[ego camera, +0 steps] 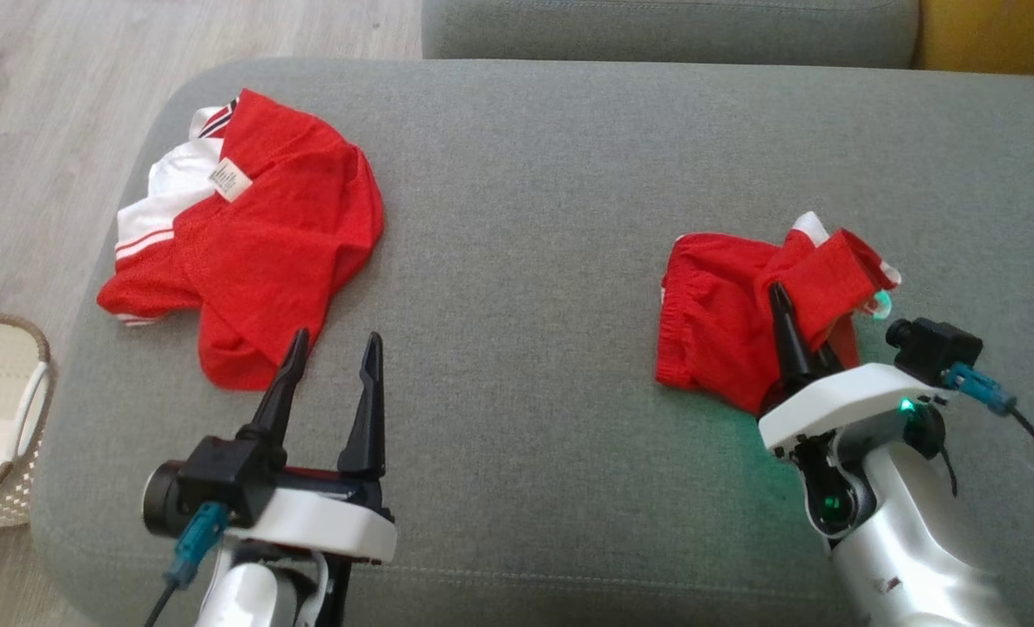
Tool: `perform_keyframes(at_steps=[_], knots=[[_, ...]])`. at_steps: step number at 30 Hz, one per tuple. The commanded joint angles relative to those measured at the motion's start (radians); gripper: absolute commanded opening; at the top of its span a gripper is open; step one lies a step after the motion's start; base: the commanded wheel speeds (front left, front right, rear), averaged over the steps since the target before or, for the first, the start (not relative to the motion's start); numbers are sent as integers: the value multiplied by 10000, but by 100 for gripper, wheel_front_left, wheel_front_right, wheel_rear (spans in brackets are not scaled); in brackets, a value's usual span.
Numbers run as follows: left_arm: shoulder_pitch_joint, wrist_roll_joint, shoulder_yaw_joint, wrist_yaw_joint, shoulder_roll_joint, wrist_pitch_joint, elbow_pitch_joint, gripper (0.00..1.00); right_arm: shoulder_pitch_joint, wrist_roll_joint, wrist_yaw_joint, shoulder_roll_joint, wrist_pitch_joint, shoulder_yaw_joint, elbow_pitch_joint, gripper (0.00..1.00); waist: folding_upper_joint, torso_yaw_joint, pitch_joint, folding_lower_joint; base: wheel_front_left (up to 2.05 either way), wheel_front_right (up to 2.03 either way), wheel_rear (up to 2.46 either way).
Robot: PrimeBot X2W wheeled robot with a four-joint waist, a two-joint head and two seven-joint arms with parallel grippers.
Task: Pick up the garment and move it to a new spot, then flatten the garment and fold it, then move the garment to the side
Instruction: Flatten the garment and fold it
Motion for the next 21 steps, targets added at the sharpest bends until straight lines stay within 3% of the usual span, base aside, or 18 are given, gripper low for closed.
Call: perform_keyframes(at_steps=[1, 7, 15, 16, 17, 21], knots=[[-266, 80, 353, -10, 10, -55, -292, 100, -243, -164, 0, 75, -64, 257, -366, 0, 0, 38, 10, 0, 0, 0, 0], [-279, 45, 314, 7, 10, -55, -270, 100, -365, -1147, 0, 75, -64, 962, -346, 0, 0, 149, 53, 0, 0, 0, 0], [-334, -28, 246, 28, 10, -55, -221, 100, -566, -3491, 0, 75, 205, 1497, 383, 0, 0, 340, 156, 0, 0, 0, 0], [-335, -39, 243, 34, 10, -55, -220, 100, -578, -3671, 0, 75, 240, 1431, 441, 29, 0, 359, 169, 0, 0, 0, 0], [-334, -47, 241, 36, 10, -55, -218, 100, -592, -3888, 0, 75, 227, 1350, 451, 100, 0, 378, 183, 0, 0, 0, 0], [-323, -71, 229, 47, 10, -55, -207, 100, -575, -4327, 0, 75, 180, 1094, 317, 100, 0, 433, 219, 0, 0, 0, 0]])
